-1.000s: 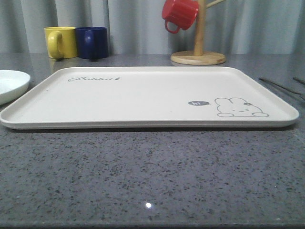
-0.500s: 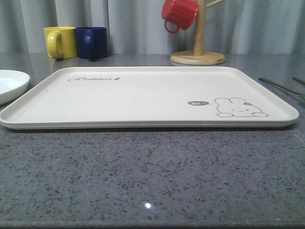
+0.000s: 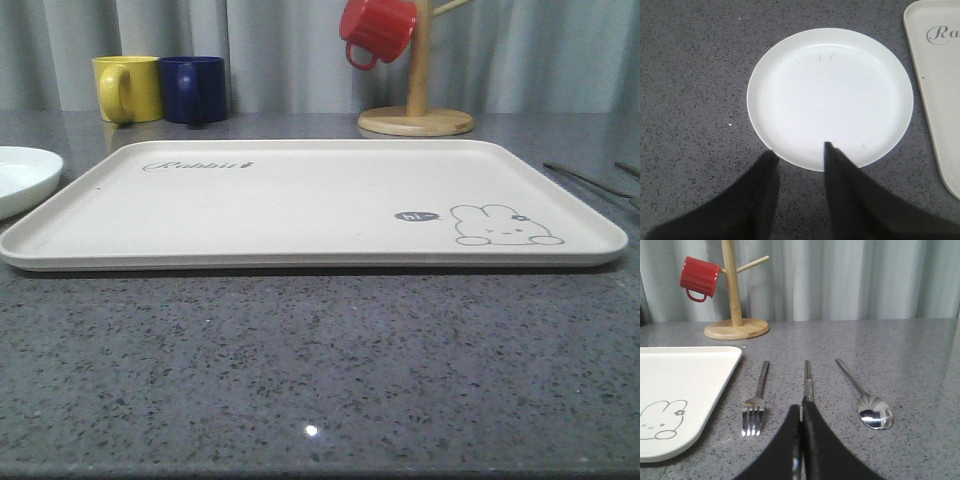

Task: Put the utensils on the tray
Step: 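Lower the left gripper and grasp the white plate's rim, then lift the plate and lower it onto the tray's 'Rabbit' end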

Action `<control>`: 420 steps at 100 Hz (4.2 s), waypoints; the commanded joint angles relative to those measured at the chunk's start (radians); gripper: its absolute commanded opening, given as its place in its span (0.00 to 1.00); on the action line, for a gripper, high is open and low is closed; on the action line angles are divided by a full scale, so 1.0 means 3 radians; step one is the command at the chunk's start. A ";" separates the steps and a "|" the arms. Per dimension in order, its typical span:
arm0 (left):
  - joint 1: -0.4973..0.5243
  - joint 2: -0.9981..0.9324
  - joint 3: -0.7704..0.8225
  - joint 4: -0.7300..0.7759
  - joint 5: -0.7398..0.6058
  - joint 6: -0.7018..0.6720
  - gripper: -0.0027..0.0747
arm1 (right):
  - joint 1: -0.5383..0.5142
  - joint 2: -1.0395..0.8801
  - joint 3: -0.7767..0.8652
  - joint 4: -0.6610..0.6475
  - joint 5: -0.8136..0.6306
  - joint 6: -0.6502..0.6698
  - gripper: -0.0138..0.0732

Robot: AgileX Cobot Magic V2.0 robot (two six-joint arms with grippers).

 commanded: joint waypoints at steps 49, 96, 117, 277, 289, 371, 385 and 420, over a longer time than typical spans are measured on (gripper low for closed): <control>0.0257 0.0675 -0.0523 0.0010 -0.0139 -0.0003 0.61 | -0.0017 -0.0060 0.0011 0.0006 -0.0277 -0.0004 0.08; 0.0806 0.1913 -0.1229 -0.0445 0.0084 0.0469 0.61 | -0.0017 -0.0060 0.0011 0.0006 -0.0277 -0.0004 0.08; 0.0923 0.2222 -0.1259 -0.0450 0.0084 0.0470 0.61 | -0.0017 -0.0060 0.0011 0.0006 -0.0277 -0.0004 0.08; 0.0947 0.1997 -0.1280 -0.0837 0.0077 0.0890 0.01 | -0.0017 -0.0060 0.0011 0.0006 -0.0277 -0.0004 0.08; 0.0947 0.1761 -0.1280 -0.0959 0.0074 0.0952 0.01 | -0.0017 -0.0060 0.0011 0.0006 -0.0277 -0.0004 0.08; -0.0189 0.2259 -0.1816 -0.2182 0.0263 0.1582 0.01 | -0.0017 -0.0060 0.0011 0.0006 -0.0277 -0.0004 0.08; -0.0345 0.2529 -0.1925 -0.2182 0.0291 0.1560 0.01 | -0.0017 -0.0060 0.0011 0.0006 -0.0277 -0.0004 0.08; -0.0389 0.2923 -0.2002 -0.2169 0.0337 0.1560 0.01 | -0.0017 -0.0060 0.0011 0.0006 -0.0277 -0.0004 0.08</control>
